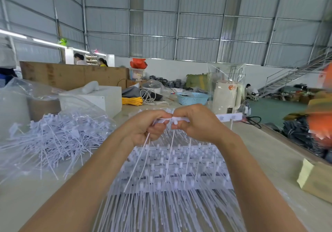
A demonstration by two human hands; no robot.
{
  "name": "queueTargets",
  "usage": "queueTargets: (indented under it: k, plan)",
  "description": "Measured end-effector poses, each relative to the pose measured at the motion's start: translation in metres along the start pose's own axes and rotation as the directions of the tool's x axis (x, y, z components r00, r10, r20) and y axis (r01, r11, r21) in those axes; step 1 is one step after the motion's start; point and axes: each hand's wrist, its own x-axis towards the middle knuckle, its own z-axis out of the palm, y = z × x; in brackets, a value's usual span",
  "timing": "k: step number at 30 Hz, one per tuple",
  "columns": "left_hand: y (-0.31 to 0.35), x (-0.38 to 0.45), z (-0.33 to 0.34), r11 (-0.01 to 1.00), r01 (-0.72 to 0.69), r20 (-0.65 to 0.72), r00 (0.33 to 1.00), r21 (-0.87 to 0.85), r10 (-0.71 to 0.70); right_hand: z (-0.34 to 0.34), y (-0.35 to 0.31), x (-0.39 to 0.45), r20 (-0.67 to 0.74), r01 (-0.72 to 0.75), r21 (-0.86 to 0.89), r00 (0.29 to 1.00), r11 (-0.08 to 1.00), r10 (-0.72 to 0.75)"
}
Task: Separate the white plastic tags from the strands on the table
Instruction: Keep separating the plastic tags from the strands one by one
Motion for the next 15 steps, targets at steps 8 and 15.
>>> queueTargets:
  k: [8, 15]
  plan:
    - [0.007, 0.000, -0.004, 0.980, 0.025, 0.120, 0.993, -0.195, -0.001, -0.011, -0.012, 0.000, -0.074, 0.043, -0.018, 0.996, 0.999, -0.045]
    - [0.004, 0.005, -0.072, 0.918, -0.123, -0.335, 0.942, -0.377, -0.012, -0.067, 0.003, -0.031, -0.263, 0.082, 0.567, 0.961, 0.820, 0.086]
